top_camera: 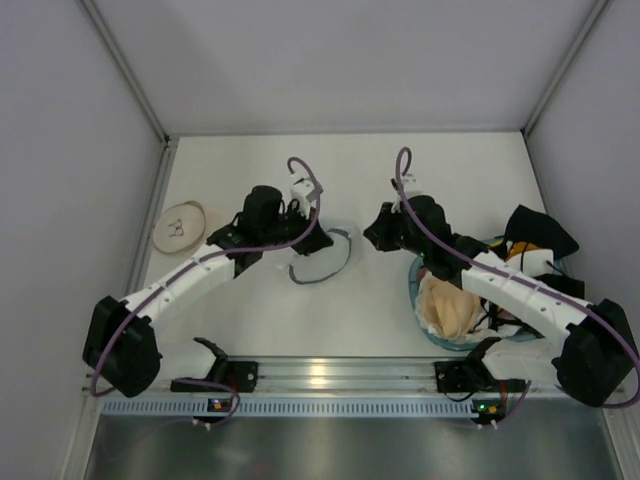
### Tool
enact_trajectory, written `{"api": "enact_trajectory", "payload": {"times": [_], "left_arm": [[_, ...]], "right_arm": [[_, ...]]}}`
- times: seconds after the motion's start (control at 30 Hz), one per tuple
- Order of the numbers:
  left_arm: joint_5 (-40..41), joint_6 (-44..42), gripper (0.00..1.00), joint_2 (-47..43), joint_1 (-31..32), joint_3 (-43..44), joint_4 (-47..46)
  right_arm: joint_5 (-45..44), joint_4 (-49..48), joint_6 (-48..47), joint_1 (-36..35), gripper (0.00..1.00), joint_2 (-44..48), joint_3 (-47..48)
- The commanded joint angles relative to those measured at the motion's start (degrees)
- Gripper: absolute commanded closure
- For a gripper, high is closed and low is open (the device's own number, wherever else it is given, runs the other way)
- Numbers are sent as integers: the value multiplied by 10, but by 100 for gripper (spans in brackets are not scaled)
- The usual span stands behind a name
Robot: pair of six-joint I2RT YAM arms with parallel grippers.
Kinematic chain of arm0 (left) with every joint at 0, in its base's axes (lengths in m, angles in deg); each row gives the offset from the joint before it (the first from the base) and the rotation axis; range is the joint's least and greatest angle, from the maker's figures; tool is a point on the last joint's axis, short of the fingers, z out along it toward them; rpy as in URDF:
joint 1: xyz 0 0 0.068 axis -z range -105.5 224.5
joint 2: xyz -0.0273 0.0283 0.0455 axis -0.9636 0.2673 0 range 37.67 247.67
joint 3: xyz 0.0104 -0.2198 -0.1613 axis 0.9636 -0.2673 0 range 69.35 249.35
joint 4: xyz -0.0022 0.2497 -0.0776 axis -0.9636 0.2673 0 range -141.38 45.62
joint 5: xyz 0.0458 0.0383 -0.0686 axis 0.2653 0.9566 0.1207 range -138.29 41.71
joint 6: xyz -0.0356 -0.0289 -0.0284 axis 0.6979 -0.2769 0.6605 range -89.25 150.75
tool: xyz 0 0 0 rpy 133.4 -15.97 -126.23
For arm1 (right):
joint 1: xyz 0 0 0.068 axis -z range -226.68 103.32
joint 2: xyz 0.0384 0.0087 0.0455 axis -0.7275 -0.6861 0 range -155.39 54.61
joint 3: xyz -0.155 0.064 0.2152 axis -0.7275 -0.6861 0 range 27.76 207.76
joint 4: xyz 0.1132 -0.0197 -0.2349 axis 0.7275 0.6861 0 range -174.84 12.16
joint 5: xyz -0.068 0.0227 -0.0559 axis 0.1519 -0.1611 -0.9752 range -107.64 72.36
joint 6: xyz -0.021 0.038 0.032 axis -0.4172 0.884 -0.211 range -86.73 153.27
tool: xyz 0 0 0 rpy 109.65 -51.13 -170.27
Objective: Place the bra in the laundry bag and zip it closed
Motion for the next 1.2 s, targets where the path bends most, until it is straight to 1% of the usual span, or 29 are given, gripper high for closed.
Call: {"api": "enact_trajectory", "payload": {"times": [0.0, 0.03, 0.07, 0.1, 0.17, 0.23, 0.33, 0.4, 0.43, 0.5, 0.53, 0.6, 0.63, 0.67, 0.7, 0.73, 0.8, 0.9, 1.03, 1.17], "left_arm": [[82, 166, 100, -76, -10, -43, -109], [91, 184, 100, -94, -10, -68, -126], [114, 221, 100, -111, -10, -83, -143], [123, 232, 100, -150, -10, -95, -156], [153, 266, 100, -184, -10, -119, -164], [131, 275, 100, -213, -10, -129, -174], [71, 280, 100, -221, -10, -138, -176], [58, 275, 100, -224, -9, -149, -176], [58, 271, 100, -229, -8, -161, -176], [81, 260, 100, -244, -6, -177, -175], [95, 255, 100, -249, -6, -191, -175], [95, 242, 100, -258, -4, -200, -176], [93, 227, 100, -258, -2, -205, -176], [92, 222, 100, -259, 2, -205, -175], [90, 217, 100, -261, 5, -206, -177], [91, 211, 100, -261, 9, -206, -176], [88, 183, 100, -259, 26, -205, -176], [91, 150, 100, -248, 57, -201, -176], [113, 137, 100, -223, 90, -196, -177], [134, 132, 100, -215, 92, -188, -177]], "right_arm": [[-118, 50, 15, 23, 100, 21, 2], [-123, 52, 17, 24, 100, 23, -2], [-135, 55, 24, 24, 100, 24, -6], [-138, 57, 27, 25, 100, 28, -14], [-146, 62, 33, 25, 100, 32, -20], [-139, 49, 34, 25, 100, 39, -31], [-81, 18, 31, 24, 100, 34, -25], [-48, 18, 48, 25, 88, 28, -6], [-38, 21, 54, 25, 79, 29, 1], [-21, 24, 89, 25, 66, 34, 11], [-17, 19, 113, 25, 54, 37, 13], [24, -2, 139, 26, 44, 50, 6], [34, -12, 168, 25, 37, 56, -5], [46, -33, 184, 25, 36, 61, -11], [55, -42, 201, 26, 31, 72, -28], [65, -72, 228, 25, 30, 75, -37], [93, -131, 246, 25, 29, 75, -66], [106, -163, 261, 23, 28, 56, -79], [116, -194, 274, 12, 30, 43, -84], [129, -185, 293, 6, 34, 27, -93]]}}
